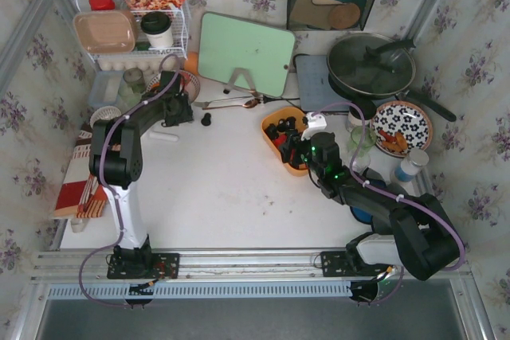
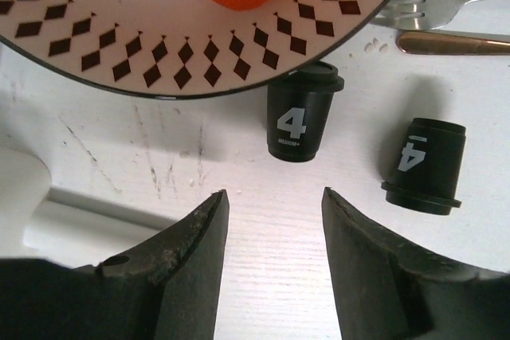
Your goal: Mix the coffee capsules in the storage basket
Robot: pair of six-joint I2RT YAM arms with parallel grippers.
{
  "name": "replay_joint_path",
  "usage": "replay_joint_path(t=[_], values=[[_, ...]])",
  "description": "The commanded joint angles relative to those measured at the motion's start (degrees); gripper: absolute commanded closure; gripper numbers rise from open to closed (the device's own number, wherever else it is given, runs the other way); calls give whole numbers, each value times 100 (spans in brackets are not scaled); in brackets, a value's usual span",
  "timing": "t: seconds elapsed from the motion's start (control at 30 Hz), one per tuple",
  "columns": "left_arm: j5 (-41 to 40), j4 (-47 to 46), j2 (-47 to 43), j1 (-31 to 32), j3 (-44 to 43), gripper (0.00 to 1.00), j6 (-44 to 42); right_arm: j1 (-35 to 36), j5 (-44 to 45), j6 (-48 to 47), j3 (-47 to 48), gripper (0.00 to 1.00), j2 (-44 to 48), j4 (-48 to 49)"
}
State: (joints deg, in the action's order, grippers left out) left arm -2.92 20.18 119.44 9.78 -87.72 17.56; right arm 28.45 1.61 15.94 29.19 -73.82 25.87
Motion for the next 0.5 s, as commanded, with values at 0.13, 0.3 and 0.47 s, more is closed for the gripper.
replay_joint_path(t=[0.13, 0.3, 0.47], values=[[141, -457, 257, -22, -247, 46, -469, 20, -90, -28, 99, 36, -71, 36], [111, -620, 431, -28, -404, 47, -413, 22, -142, -107, 87, 36, -45, -30], [-53, -221, 721, -29, -856, 51, -336, 21, -181, -142, 87, 36, -77, -31]])
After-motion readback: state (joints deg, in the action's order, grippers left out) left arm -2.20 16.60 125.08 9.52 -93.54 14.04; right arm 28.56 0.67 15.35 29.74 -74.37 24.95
